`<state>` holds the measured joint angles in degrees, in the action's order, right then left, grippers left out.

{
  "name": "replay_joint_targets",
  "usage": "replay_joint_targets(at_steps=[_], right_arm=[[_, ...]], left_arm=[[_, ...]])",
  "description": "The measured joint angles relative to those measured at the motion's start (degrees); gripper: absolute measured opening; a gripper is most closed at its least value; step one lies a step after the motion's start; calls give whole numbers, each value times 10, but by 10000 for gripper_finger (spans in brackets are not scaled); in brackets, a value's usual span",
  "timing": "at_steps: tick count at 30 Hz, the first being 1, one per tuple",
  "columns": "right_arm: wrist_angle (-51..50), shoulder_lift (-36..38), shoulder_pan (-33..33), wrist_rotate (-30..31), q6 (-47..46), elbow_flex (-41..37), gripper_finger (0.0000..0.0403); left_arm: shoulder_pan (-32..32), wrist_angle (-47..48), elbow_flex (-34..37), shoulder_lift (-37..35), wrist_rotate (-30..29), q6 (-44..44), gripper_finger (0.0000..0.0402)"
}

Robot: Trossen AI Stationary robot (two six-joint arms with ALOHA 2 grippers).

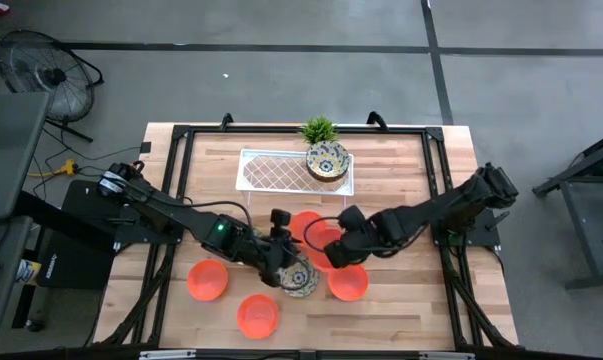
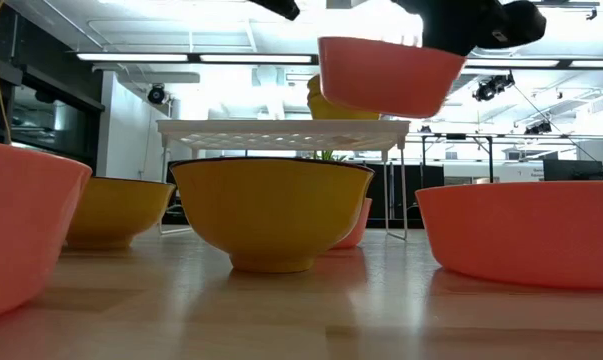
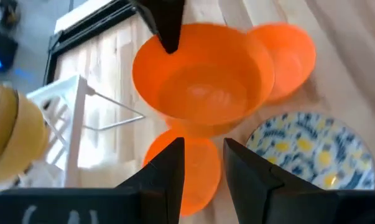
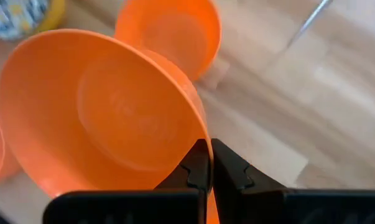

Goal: Pick & Place Mini bowls
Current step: Put the orange bowl on the shelf

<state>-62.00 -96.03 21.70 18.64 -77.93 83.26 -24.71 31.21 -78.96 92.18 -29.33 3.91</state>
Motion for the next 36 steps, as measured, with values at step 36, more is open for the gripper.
replay_joint_targets(at_steps=[36], right_arm=[[-51, 0, 81, 382, 124, -2, 0]], left_arm=[[0, -118, 0, 0, -125, -57, 106]])
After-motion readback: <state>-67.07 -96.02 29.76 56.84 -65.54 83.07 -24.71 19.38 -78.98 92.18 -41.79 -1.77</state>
